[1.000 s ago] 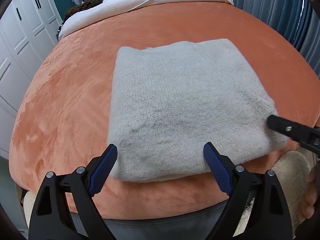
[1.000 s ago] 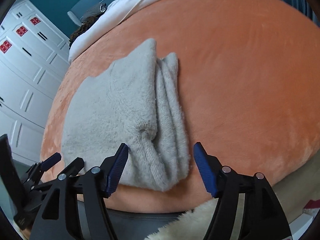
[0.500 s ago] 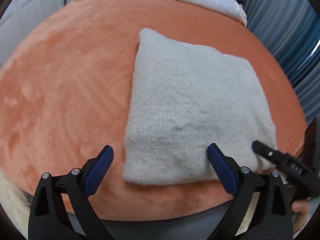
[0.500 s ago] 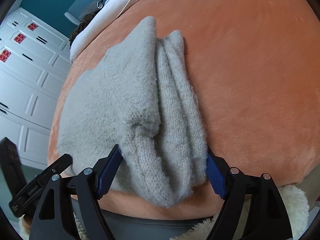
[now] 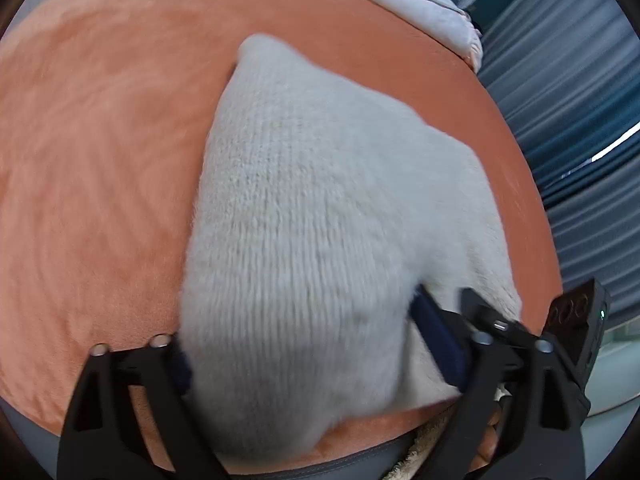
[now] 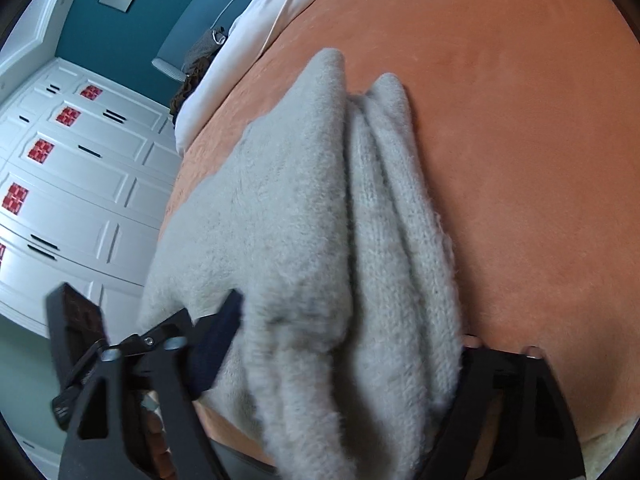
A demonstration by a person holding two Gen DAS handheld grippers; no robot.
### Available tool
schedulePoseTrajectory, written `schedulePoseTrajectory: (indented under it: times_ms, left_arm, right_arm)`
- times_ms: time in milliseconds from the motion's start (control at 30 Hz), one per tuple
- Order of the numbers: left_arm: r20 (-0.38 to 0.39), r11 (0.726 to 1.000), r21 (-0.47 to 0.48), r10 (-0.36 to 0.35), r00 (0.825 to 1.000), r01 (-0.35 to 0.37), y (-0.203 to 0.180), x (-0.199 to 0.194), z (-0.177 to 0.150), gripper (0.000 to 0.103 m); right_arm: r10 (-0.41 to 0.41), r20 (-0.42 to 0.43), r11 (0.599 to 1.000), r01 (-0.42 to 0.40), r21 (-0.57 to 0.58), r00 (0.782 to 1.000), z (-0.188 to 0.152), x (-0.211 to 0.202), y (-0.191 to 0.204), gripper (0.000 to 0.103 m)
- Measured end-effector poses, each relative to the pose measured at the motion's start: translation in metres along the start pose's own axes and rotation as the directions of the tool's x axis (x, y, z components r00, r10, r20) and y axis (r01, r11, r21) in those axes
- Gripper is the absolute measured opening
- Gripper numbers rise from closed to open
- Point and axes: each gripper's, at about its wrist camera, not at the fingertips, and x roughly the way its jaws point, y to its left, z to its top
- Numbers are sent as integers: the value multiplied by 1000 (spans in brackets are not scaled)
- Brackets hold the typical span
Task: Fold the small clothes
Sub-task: 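Grasp the bundle edge with both tools and lift it up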
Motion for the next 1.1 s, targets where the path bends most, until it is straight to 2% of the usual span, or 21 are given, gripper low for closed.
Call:
schedulePoseTrajectory:
  times_ms: [33,67,133,267,400,467,567,667,767,933,1033,1067,1100]
  left_arm:
    - [1,999,34,9,1000,-9,-8,-5,2,62]
    - [9,997,76,17,1000,-18,-19,-14,3,53]
    - [35,990,138,2,999,-7,-36,-33,7,44]
    - [75,964,265,-47,996,25,-79,-74,14,39]
    - [111,930,348,-167,980,119,-119,-123,17,37]
    - [119,909,379,-231,966,170,-136,-144,18,37]
    - [159,868,445,-320,934,221,-163,-182,19,37]
    - [227,829,506,-394,891,238,-180,-227,25,37]
    - [320,801,558,-448,835,217,-179,-284,32,37]
    - [484,776,620,-496,721,116,-162,-373,52,39]
    - [570,781,624,-485,663,35,-144,-404,62,41]
    - [593,783,622,-478,648,9,-136,-409,66,42]
    - [610,787,617,-471,637,-9,-129,-409,70,43]
  right_arm:
    - [-3,-5,1000,3,9,1000,1,0,3,46]
    - [13,2,1000,-13,27,1000,2,-4,4,43]
    - [23,40,999,-25,36,999,3,-21,15,37]
    - [12,132,1000,-11,-15,991,2,-77,44,36]
    - [-1,239,998,15,-55,971,-6,-149,69,36]
    - [-8,312,995,38,-89,950,-12,-191,86,36]
    - [4,416,986,67,-154,909,-17,-242,112,36]
    - [43,512,969,90,-232,858,-21,-285,147,36]
    - [137,577,937,84,-339,805,-21,-314,190,36]
    - [324,614,843,76,-533,719,-17,-339,269,36]
    - [415,596,785,60,-616,687,-9,-334,310,37]
    - [437,586,775,45,-630,682,-4,-327,319,37]
    - [456,565,770,14,-638,687,3,-316,325,38]
